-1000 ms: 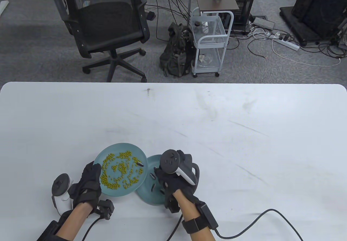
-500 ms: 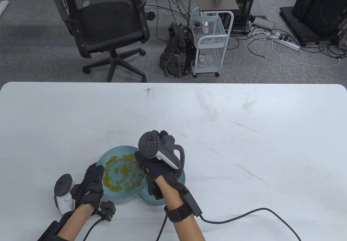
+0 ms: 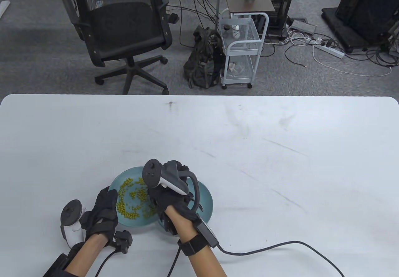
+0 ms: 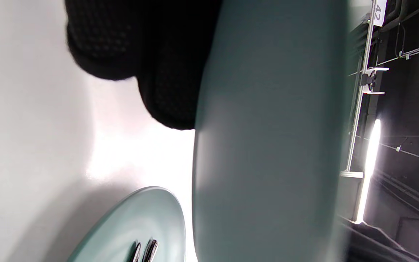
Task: Pick sunflower seeds with hand pinch into plate
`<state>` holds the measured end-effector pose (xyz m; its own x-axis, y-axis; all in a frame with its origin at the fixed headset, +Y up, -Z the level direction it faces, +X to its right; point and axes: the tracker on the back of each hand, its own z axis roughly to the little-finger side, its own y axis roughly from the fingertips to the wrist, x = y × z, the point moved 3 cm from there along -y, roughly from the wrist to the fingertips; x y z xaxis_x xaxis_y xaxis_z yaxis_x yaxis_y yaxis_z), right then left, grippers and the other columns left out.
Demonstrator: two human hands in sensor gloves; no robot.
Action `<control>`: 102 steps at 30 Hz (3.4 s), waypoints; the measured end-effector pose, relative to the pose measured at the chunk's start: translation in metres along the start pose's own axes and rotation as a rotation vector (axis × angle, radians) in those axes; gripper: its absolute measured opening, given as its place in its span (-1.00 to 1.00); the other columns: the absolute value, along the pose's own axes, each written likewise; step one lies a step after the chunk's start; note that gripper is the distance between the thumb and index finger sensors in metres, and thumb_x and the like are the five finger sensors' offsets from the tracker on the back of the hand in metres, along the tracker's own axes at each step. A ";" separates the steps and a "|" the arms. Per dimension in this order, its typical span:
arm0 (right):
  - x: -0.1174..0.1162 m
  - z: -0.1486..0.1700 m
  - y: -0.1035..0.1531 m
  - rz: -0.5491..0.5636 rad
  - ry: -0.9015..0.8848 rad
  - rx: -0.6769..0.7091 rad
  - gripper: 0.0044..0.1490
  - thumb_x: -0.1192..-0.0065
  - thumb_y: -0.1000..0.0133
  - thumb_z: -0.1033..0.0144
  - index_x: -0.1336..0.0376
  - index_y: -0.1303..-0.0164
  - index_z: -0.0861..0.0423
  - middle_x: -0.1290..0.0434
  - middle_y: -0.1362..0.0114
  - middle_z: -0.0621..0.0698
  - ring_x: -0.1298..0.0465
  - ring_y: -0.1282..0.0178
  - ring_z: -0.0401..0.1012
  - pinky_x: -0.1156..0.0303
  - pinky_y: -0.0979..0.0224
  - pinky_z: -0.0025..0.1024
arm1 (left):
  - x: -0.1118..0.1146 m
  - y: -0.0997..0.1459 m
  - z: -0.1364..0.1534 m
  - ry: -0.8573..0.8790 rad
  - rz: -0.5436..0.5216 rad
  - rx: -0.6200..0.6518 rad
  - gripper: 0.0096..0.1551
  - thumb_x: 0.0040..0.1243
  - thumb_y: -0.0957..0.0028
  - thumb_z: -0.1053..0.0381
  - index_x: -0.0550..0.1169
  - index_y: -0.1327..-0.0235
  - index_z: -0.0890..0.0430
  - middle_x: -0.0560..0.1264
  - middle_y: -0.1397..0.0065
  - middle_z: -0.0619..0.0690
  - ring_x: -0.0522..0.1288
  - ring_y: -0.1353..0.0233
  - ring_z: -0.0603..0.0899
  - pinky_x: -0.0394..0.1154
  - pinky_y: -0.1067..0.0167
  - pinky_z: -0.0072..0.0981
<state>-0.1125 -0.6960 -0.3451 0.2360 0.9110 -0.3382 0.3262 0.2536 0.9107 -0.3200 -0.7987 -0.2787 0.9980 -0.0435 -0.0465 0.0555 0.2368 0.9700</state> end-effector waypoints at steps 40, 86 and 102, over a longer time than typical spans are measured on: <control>-0.014 -0.027 0.010 0.093 0.246 0.042 -0.58 -0.50 -0.17 0.40 -0.48 -0.04 0.43 -0.08 -0.65 0.49 0.04 -0.60 0.52 0.16 -0.47 0.55 | 0.003 0.002 0.000 -0.011 0.007 0.008 -0.49 -0.14 -0.34 -0.09 0.13 -0.38 0.13 0.52 -0.17 0.06 0.71 0.16 0.06 0.61 0.11 -0.14; -0.033 0.024 0.003 0.058 0.044 0.027 -0.58 -0.47 -0.17 0.39 -0.48 -0.04 0.42 -0.06 -0.65 0.50 0.06 -0.59 0.53 0.17 -0.47 0.54 | -0.047 -0.007 -0.001 0.072 -0.199 -0.036 -0.50 -0.16 -0.36 -0.13 0.11 -0.43 0.04 0.51 -0.21 0.00 0.70 0.11 0.03 0.61 0.06 -0.17; -0.066 0.031 -0.007 -0.034 0.111 0.002 -0.56 -0.45 -0.19 0.38 -0.47 -0.08 0.42 -0.01 -0.66 0.51 0.12 -0.59 0.54 0.21 -0.46 0.55 | -0.048 -0.008 0.000 0.083 -0.192 -0.031 -0.52 -0.10 -0.34 -0.16 0.22 -0.37 0.05 0.55 -0.19 -0.02 0.72 0.13 0.02 0.62 0.07 -0.18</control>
<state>-0.1017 -0.7680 -0.3367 0.1223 0.9322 -0.3405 0.3339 0.2845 0.8986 -0.3683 -0.7985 -0.2838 0.9680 -0.0108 -0.2509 0.2448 0.2619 0.9335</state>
